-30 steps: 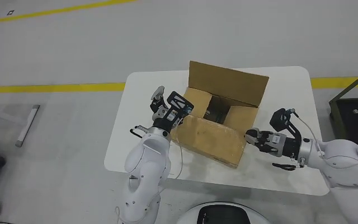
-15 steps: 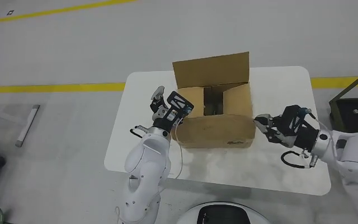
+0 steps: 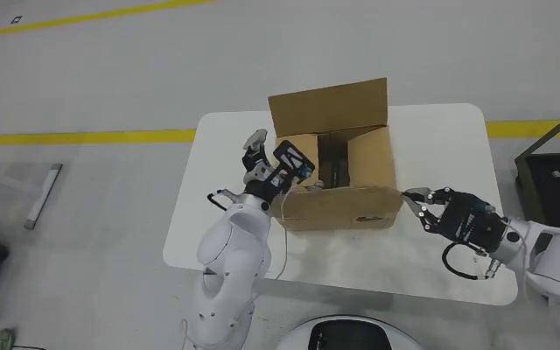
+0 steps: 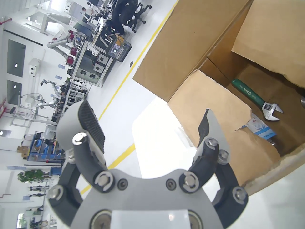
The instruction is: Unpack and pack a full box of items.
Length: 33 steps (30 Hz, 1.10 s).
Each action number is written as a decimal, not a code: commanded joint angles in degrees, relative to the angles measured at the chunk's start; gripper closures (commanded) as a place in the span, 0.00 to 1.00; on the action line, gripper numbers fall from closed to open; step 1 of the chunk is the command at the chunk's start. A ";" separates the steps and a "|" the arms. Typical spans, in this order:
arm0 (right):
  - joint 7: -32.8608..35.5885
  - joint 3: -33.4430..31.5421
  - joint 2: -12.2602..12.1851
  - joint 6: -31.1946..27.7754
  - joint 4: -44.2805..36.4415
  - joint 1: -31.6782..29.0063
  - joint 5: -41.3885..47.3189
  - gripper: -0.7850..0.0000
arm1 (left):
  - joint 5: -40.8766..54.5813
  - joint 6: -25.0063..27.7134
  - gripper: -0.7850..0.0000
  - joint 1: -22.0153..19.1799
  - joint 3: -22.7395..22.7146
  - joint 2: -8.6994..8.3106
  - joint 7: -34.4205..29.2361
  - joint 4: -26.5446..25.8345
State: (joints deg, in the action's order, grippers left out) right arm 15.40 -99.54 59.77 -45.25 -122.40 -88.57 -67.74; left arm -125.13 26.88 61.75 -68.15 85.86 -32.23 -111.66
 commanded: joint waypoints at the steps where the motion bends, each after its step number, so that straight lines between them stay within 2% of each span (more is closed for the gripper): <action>1: -1.11 -0.24 -0.05 -0.22 -0.10 -0.61 -0.51 1.00 | -1.27 2.33 0.00 -0.61 0.89 -0.07 -1.06 0.23; 9: -3.38 -0.38 -0.14 0.64 0.58 -2.36 1.07 1.00 | 0.04 9.48 0.00 -0.76 2.55 -0.26 -2.21 -1.64; 10: -3.52 -0.40 -0.14 0.78 0.72 -2.44 1.79 0.96 | 0.25 10.16 0.00 -0.74 2.59 -0.30 -2.14 -1.87; 12: -3.66 -0.30 -0.13 0.98 1.20 -2.63 5.06 0.82 | 0.14 12.22 0.00 -0.74 2.88 -0.42 -2.40 -1.95; 17: -1.86 -1.22 -0.29 1.15 1.81 -2.70 14.12 0.72 | 0.29 16.25 0.00 -0.80 3.44 -0.69 -2.44 -1.41; 20: -0.59 -2.52 -0.45 1.93 2.42 -2.54 20.87 0.71 | 1.51 17.76 0.00 -0.71 3.39 -0.80 -1.87 -1.24; 23: 1.13 -3.57 -0.57 4.37 3.65 -2.41 29.68 0.73 | 2.45 18.64 0.00 -0.53 3.25 -0.91 -1.57 -1.27; 28: 11.53 -2.45 -1.09 10.89 5.09 -0.26 37.95 1.00 | 4.20 21.22 0.00 0.20 3.10 -1.16 -1.50 -1.67; 33: 20.98 3.20 -1.50 11.84 7.30 2.28 39.11 1.00 | 5.66 22.43 0.00 1.66 3.13 -1.40 -1.95 -2.12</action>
State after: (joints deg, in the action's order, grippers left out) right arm 34.94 -97.50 58.31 -33.01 -115.55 -86.69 -28.99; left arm -119.93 49.33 63.09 -64.92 84.50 -34.16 -113.66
